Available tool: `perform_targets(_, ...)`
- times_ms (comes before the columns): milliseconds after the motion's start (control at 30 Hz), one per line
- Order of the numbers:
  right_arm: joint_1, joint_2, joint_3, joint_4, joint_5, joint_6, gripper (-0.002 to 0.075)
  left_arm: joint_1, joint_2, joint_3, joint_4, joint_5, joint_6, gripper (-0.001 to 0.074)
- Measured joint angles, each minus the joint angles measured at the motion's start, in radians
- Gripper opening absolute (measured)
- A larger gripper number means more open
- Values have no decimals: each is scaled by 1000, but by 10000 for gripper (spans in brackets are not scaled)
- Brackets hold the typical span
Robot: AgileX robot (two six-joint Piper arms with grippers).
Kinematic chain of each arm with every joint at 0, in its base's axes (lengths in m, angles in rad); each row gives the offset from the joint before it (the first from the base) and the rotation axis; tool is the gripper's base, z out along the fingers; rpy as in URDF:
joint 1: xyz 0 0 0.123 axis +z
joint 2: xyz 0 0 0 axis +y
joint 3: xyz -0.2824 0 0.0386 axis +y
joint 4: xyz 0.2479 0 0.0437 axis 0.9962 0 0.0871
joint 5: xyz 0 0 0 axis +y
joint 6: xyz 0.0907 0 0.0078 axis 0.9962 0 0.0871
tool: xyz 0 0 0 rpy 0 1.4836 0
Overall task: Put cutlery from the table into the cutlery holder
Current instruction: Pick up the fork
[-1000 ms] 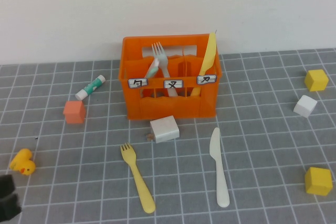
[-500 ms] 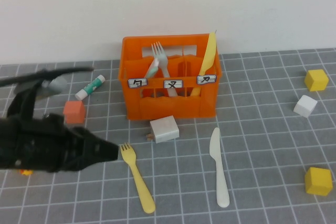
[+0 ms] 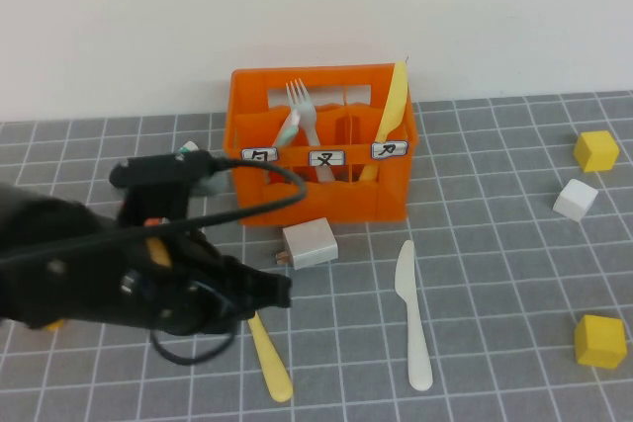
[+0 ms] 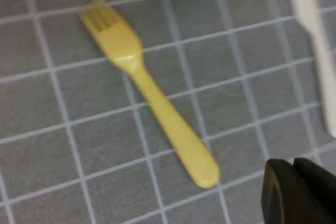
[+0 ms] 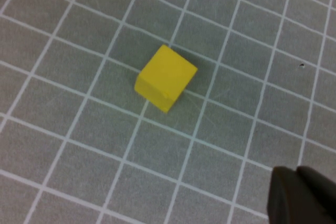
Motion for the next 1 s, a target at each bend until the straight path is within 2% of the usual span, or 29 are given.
perform_targets(67,0,0,0,4,0,0,-3,-29,32,0,86,-15,-118,-1)
perform_targets(200,0,0,0,15,0,-1,-3,-36,100,0,180,-29,-213,2)
perform_targets(267,0,0,0,15,0,-2,-3,-36,137,0,206,-34,-228,31)
perform_targets(333,0,0,0,17,0,-9,-3,-36,174,0,218,-47,-235,109)
perform_targets(500,0,0,0,27,0,-31,-3,-36,257,-3,239,-141,-243,380)
perform_targets(567,0,0,0,32,-1,-33,-3,-36,295,-23,263,-150,-243,429)
perform_targets(1000,0,0,46,85,-44,-59,-3,-36,483,-186,358,-64,-285,440)
